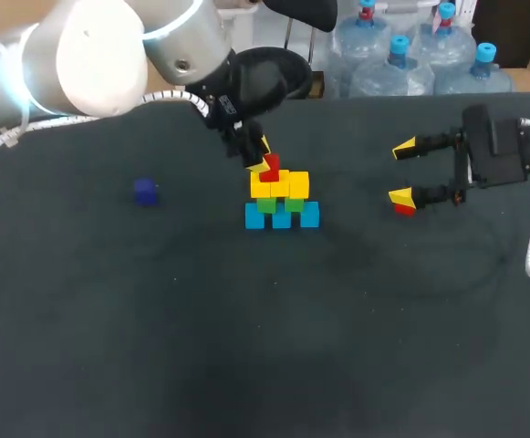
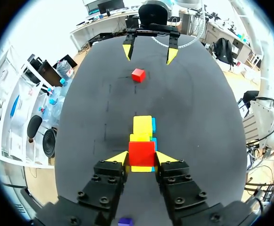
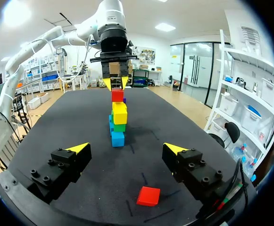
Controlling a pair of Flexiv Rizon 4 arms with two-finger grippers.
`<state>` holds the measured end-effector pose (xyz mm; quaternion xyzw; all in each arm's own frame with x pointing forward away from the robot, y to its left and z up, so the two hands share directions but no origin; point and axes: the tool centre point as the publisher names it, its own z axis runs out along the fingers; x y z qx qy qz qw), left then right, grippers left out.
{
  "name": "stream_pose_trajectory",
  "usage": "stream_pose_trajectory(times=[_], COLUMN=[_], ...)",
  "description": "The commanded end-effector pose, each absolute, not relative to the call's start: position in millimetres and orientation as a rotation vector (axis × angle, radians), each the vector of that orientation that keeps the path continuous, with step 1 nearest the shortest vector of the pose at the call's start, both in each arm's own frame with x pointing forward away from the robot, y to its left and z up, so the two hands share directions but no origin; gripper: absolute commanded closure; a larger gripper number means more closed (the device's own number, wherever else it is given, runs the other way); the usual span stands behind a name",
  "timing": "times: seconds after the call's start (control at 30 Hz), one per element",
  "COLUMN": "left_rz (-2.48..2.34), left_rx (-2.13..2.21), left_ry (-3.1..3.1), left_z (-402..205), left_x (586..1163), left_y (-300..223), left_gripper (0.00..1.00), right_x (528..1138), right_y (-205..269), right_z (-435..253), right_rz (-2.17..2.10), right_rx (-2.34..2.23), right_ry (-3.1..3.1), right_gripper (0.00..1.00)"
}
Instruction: Place the blue cubes, place green cubes on the blue cubes, place the yellow cubes on the green cubes, then place the red cubes on the yellow cubes, and place purple cube on the red cubes.
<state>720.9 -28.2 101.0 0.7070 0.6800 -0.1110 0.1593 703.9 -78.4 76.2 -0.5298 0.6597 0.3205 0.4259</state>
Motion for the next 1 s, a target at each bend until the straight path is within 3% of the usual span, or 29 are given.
stream_pose_trajectory(times=[0.03,0.33,0.47,1.0], left_rz=[-0.321,-0.314,-0.306,-0.299], left_rx=[2.027,2.024,2.018,2.009], left_ry=[1.945,1.926,1.926,1.899], left_z=[101.0,106.2,107.2,110.5], left_x=[723.9,722.6,722.9,721.6], left_y=[-29.1,-28.9,-29.0,-29.5], left_gripper=[1.00,0.96,1.00,1.00], right_x=[704.2,704.2,704.2,704.2], right_y=[-78.0,-78.0,-78.0,-78.0], right_z=[75.4,75.4,75.4,75.4], right_rz=[0.801,0.801,0.801,0.801], right_rx=[-1.324,-1.324,-1.324,-1.324], right_ry=[1.647,1.647,1.647,1.647], right_gripper=[0.00,0.00,0.00,0.00])
